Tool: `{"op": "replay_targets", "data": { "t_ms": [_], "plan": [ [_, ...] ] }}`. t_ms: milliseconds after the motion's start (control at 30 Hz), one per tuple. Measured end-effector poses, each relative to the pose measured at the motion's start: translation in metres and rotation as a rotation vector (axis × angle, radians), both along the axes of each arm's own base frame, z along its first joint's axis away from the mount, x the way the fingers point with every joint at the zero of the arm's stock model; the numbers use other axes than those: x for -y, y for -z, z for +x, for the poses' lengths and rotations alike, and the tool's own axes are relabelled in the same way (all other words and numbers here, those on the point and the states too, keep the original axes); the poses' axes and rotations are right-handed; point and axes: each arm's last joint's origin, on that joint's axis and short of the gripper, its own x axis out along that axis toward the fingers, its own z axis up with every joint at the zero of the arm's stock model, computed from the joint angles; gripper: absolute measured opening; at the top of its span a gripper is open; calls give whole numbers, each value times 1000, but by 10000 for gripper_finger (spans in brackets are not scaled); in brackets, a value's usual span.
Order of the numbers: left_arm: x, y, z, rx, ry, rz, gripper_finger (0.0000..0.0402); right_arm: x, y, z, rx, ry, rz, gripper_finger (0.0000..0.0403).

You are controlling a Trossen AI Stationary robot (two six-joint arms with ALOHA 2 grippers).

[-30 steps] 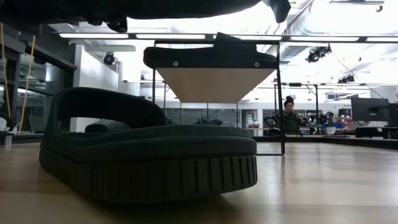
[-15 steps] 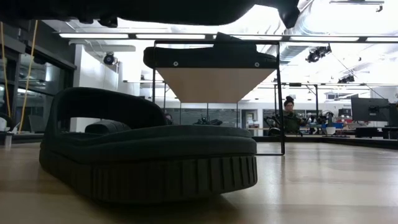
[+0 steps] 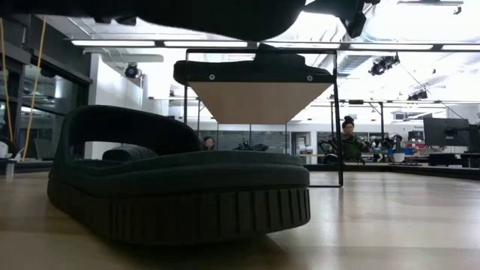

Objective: Pick and place slides into the shelf
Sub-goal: Put the black slipper on the shelf

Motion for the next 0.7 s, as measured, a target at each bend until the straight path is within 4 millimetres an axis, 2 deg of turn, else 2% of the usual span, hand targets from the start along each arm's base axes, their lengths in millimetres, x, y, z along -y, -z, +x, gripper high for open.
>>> {"op": "replay_targets", "data": {
  "t_ms": [100,367,700],
  "plan": [
    [3,-11,1,24,29,2,70,0,0,0,-4,9,-3,110],
    [9,-33,4,52,-21,160,59,1,1,0,-4,21,-7,110],
    [7,-28,18,-38,-132,375,59,2,5,-1,-37,59,-5,110]
  ]
}}
